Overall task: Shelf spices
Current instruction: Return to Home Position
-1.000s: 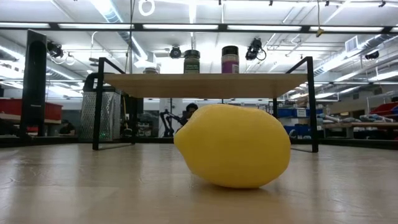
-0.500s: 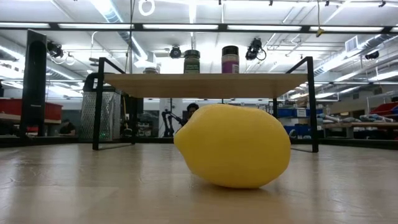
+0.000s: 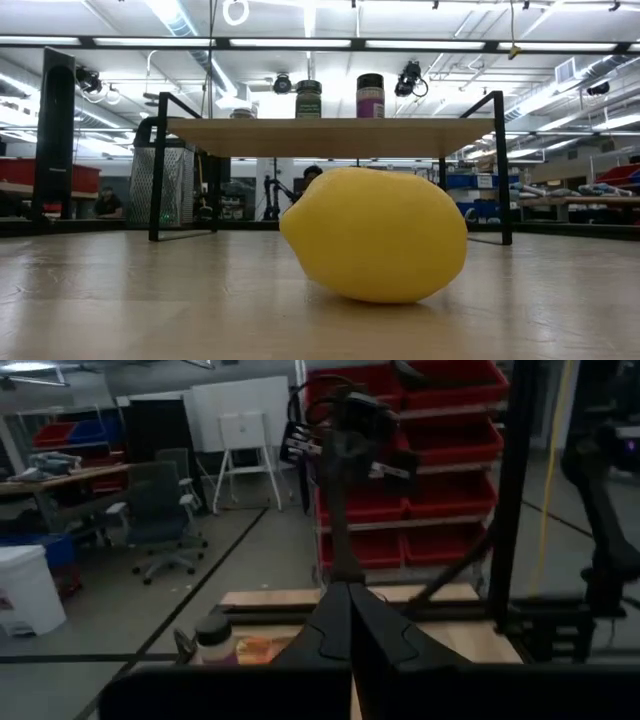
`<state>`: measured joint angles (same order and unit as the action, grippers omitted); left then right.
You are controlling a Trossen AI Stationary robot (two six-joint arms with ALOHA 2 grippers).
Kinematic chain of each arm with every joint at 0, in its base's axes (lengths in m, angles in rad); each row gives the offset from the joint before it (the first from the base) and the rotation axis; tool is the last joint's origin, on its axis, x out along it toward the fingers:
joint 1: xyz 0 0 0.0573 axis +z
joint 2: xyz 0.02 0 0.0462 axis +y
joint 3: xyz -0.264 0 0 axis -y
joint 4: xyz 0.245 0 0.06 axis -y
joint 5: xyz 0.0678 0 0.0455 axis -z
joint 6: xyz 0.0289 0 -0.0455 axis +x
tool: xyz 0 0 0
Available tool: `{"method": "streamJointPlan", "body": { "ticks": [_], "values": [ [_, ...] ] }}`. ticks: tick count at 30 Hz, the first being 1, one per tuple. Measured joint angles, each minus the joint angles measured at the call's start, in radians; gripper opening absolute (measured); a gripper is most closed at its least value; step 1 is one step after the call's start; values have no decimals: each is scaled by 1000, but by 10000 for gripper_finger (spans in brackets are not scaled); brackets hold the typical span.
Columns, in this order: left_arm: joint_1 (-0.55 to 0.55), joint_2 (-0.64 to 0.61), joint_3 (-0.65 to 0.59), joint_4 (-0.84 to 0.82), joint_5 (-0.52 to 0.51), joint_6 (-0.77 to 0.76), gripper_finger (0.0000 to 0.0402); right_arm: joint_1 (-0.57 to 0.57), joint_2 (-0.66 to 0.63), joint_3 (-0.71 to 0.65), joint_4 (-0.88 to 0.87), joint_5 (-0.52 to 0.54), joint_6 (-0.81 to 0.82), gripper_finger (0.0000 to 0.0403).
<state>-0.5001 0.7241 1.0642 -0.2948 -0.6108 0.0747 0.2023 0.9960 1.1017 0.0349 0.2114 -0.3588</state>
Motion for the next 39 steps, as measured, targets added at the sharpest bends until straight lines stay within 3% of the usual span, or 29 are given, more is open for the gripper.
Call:
{"method": "streamJointPlan", "body": {
  "ticks": [5,9,16,23,29,39],
  "values": [
    [-28,-59,-102,62,0,52,0,42,-227,-191,-1,21,5,0],
    [-29,-130,-228,168,-2,77,0,53,-380,-324,-8,-26,51,0],
    [-25,-218,-455,340,3,104,0,41,-533,-510,-8,-88,79,0],
    [30,-220,-622,490,10,88,0,-35,-528,-649,104,-186,122,0],
    [120,-218,-742,598,113,33,0,-165,-465,-760,287,-330,182,0],
    [239,-218,-874,747,206,3,0,-398,-365,-818,386,-572,278,0]
  ]
}}
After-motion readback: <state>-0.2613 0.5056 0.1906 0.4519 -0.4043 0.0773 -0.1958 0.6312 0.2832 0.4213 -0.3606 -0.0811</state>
